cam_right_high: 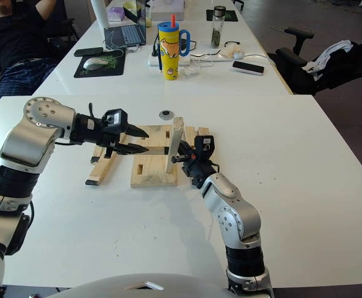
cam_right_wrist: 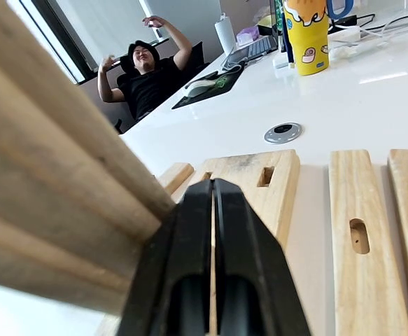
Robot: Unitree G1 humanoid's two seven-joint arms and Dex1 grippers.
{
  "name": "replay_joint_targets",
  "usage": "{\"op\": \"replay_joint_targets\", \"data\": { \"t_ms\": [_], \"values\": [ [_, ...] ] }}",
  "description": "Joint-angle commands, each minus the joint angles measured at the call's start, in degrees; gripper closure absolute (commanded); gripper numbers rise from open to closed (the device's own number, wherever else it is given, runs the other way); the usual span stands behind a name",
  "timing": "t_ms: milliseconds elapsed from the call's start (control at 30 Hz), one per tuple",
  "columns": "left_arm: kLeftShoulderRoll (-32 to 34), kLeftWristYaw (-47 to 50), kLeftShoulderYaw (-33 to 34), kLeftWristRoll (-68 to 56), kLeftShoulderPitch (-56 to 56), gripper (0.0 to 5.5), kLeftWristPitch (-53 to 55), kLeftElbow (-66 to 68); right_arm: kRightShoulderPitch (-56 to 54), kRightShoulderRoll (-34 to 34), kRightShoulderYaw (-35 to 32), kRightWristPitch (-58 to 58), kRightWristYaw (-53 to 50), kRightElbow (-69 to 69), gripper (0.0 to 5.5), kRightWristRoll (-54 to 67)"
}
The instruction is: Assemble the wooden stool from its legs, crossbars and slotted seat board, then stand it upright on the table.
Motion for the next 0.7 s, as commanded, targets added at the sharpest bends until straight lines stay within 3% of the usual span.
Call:
{"op": "replay_joint_targets", "data": {
  "t_ms": [33,233,467,700],
  "values": [
    [2.3,0.2,6.0,-3.5,-4.1,2.76,3.0,2.1,0.8,-0.6,-0.3,-0.1,0.5,-0.3,5.50,-0.6],
    [3.0,5.4,17.3,-9.6,-8.6,2.76,7.4,9.7,2.2,-1.7,-1.9,-1.4,0.6,-1.7,5.50,-0.7],
    [0.0,15.8,19.2,-7.0,-2.4,2.76,2.3,11.8,4.0,-6.4,-5.1,-2.8,0.7,-1.3,5.50,-3.8],
    [-4.6,23.7,20.4,-7.5,1.6,2.73,0.1,11.6,4.9,-5.8,-4.8,-2.0,0.5,2.4,4.52,-4.9]
  ]
}}
